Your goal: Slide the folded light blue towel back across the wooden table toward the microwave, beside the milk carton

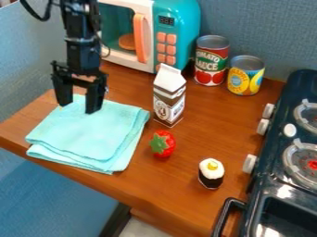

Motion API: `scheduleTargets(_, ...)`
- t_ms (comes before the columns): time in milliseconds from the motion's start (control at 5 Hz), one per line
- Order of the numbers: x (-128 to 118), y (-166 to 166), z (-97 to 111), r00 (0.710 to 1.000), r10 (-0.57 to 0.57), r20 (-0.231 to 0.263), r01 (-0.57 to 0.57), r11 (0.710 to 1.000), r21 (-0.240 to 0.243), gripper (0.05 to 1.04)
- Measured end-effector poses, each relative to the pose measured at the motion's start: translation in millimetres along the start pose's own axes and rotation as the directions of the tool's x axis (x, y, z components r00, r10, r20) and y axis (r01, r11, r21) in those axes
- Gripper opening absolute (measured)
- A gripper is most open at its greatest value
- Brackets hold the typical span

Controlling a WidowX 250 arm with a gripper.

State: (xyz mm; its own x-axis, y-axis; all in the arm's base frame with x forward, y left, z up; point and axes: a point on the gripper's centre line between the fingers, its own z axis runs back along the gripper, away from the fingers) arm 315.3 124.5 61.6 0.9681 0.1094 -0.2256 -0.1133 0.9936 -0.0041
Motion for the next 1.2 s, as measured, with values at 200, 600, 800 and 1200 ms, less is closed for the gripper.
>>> scheduleTargets(200, 3, -4, -17, 0.998, 0.005, -0.065, -0.006, 1.0, -0.01, 1.004)
scheduleTargets(600, 6, -5, -35, 0.979, 0.008, -0.203, -0.018, 0.999, -0.044, 1.004)
scheduleTargets(800, 18, -1, -36, 0.979, 0.035, -0.2, -0.041, 0.999, -0.022, 1.004)
scheduleTargets(1200, 60, 12, -26, 0.992, 0.073, -0.101, -0.071, 0.997, 0.023, 1.004)
